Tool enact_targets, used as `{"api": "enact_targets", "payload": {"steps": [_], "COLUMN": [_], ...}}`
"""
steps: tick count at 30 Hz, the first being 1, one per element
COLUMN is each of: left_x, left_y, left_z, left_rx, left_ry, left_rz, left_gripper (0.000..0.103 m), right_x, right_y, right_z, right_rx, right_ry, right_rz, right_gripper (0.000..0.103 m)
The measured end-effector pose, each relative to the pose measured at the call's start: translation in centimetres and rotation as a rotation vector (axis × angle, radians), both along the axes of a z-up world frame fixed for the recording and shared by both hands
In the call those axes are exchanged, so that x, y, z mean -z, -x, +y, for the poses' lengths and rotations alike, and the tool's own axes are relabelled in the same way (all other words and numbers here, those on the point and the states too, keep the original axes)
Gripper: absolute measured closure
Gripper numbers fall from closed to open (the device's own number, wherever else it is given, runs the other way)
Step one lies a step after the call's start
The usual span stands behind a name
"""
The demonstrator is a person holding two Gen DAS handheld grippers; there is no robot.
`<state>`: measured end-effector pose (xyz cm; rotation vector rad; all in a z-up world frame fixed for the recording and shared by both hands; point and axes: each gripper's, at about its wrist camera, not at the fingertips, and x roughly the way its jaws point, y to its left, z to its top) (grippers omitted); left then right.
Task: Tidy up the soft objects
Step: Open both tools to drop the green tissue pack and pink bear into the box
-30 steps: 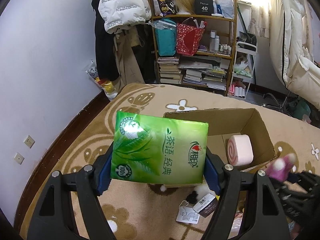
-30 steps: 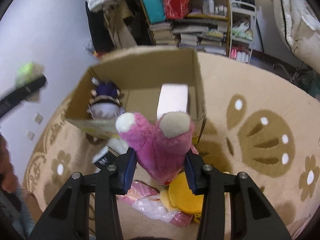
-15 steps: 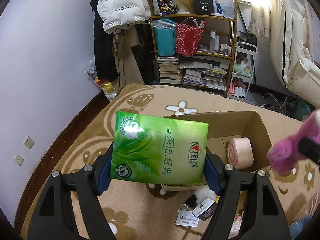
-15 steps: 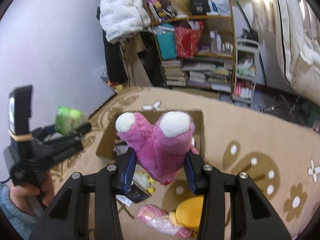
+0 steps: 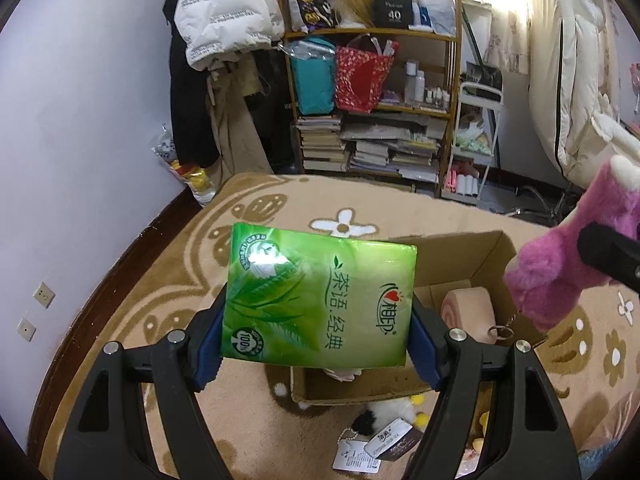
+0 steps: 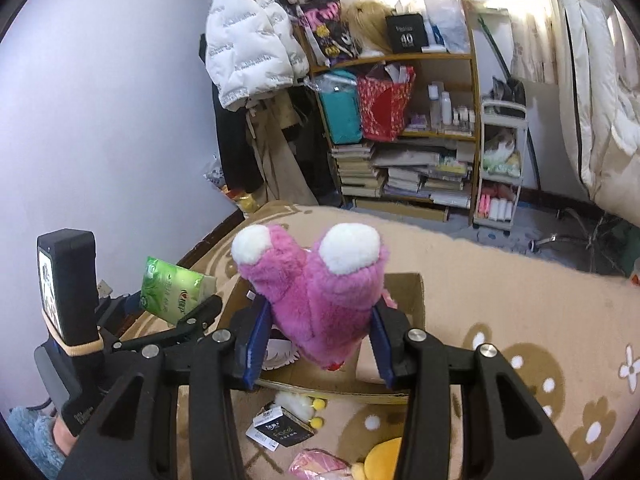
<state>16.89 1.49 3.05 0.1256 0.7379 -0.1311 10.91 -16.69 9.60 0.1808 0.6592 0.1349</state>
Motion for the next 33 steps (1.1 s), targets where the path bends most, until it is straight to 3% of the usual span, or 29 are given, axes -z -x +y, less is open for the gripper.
{"api": "enact_targets", "payload": {"steps": [9, 14, 17, 21, 23, 27, 33], "left_x": [4.1, 5.0, 5.0, 4.1, 3.8, 3.5, 2.7], "left_y": [-1.0, -1.4, -1.6, -1.2, -1.1, -1.1, 0.4], "left_z": [-2.1, -1.6, -1.0, -0.2, -0.2, -0.3, 0.0], "left_rx": [0.056, 0.036, 0.017, -0.003, -0.012, -0.002, 0.031], "left_ry": [-0.102, -0.061, -0.036, 0.04, 0.016, -0.059, -0.076], "left_rz": [0.094, 0.107, 0.098, 0.049, 0.037, 0.045, 0.057], "left_gripper": [0.027, 0.027, 0.013, 0.002, 0.0, 0.0, 0.0], "right_x": [4.7, 6.8, 6.8, 6.7, 6.5, 6.1, 5.4], "right_y": [-1.9, -2.5, -2.5, -2.9, -3.0, -2.9, -2.4], "right_z": [-0.4, -0.3, -0.4, -0.7, -0.8, -1.6, -3.1], "right_rx": [0.023, 0.026, 0.034, 0.032, 0.035, 0.059, 0.094], "right_ry": [-0.043, -0.039, -0.03, -0.003, 0.006, -0.02, -0.027], "right_rz": [0.128, 0.192, 0.186, 0.179, 0.17, 0.183, 0.177], "right_gripper": [0.053, 0.052, 0.05, 0.039, 0.034, 0.011, 0.008]}}
